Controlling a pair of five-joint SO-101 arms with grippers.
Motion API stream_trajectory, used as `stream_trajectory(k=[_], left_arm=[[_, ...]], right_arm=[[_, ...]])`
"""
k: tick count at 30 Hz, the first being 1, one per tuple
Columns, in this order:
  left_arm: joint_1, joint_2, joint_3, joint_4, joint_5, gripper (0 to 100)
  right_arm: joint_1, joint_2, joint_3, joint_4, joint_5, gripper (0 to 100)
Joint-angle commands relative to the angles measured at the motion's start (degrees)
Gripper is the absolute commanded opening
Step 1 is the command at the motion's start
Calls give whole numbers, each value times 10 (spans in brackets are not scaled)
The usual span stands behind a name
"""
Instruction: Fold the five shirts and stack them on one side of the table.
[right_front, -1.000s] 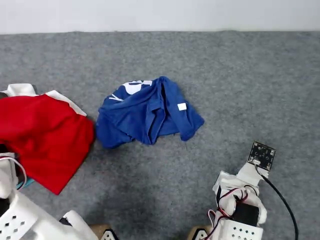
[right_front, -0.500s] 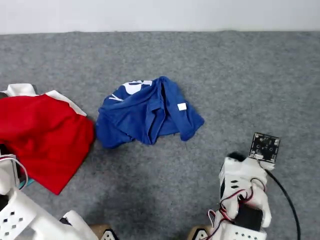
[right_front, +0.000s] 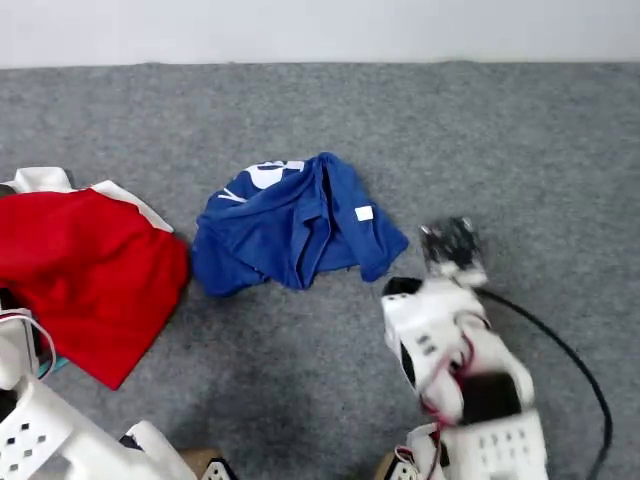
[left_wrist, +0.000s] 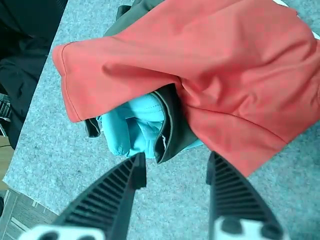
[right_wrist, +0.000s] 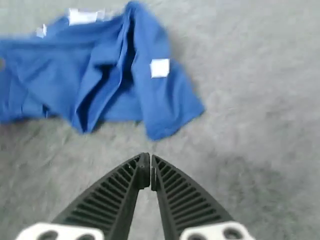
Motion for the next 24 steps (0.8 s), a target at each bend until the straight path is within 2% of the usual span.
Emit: stream_trajectory(k=[1, 4, 8, 13, 20, 24], left_arm=[[1, -8, -1, 11, -3, 195], [1, -8, -1, 11, -3, 195], [1, -8, -1, 11, -3, 195], [1, -9, -1, 11, -3, 195], [0, -9, -1, 11, -3, 195], [0, -9, -1, 11, -3, 195]], right_arm=[[-35, 145, -96, -2, 6, 11], [-51, 249, -166, -1, 29, 12], [-84, 365, -249, -3, 124, 12], [-102, 513, -370, -1, 118, 20], [-101, 698, -553, 3, 63, 221], [-103, 784, -651, 2, 55, 218]])
